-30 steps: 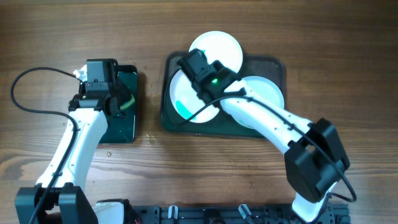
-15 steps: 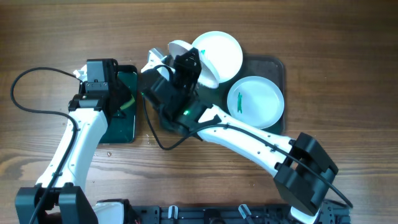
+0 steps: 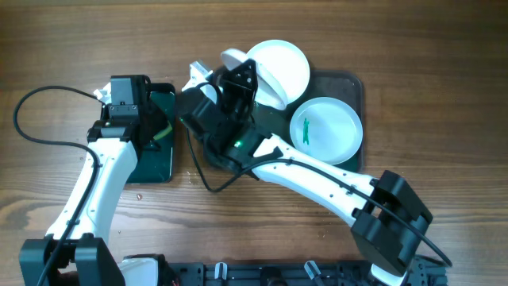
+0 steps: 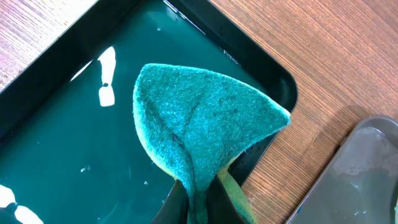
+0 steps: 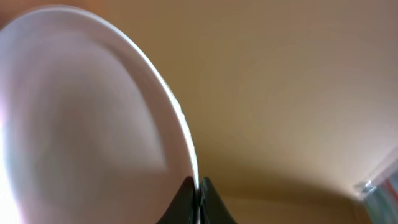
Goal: Clean dirty plates on tray and stack at the side
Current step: 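Lift the cleaned plate by its rim with the right gripper, then place the plate on the table right of the tray, release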
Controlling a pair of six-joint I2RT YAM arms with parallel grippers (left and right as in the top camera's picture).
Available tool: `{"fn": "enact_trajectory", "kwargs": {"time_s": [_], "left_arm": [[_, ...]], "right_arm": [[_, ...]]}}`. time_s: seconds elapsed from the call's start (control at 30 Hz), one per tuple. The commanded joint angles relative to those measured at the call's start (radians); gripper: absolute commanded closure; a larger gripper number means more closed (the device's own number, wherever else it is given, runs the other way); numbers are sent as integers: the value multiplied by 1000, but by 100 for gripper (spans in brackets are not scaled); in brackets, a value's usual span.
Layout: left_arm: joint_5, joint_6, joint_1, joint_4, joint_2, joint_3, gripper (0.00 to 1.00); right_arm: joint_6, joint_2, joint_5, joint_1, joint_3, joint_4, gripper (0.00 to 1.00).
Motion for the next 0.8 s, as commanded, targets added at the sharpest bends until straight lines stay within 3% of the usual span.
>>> {"fn": "enact_trajectory", "kwargs": {"time_s": [0.0,0.17,0.27,0.37,0.5,0.53,0.6,0.77], "left_arm": [[0,-2,3,3,-4,0,96],[0,-2,3,3,-4,0,96],[0,-2,3,3,-5,0,96],[0,-2,3,3,-5,0,96],[0,-2,3,3,-4,0,96],[0,-2,3,4,-4,0,96],[0,-2,3,3,-4,0,96],[1,-2,3,2,-4,0,96]], "right_arm": [[293,-12,-246,3,-15,-175,96],[276,-16,-128,-3,-6,-79,96],[259,-37,-167,-36,0,-15,96],[353,-38,-451,-77,0,-199,96],[713,-43,-718,-230,10,-280,96],[745,-48,-830,-276,21,-298,96],[763,-66,-1161,-414,40,-341,96],[926,-90,-1631,-791,40,-351,96]]}}
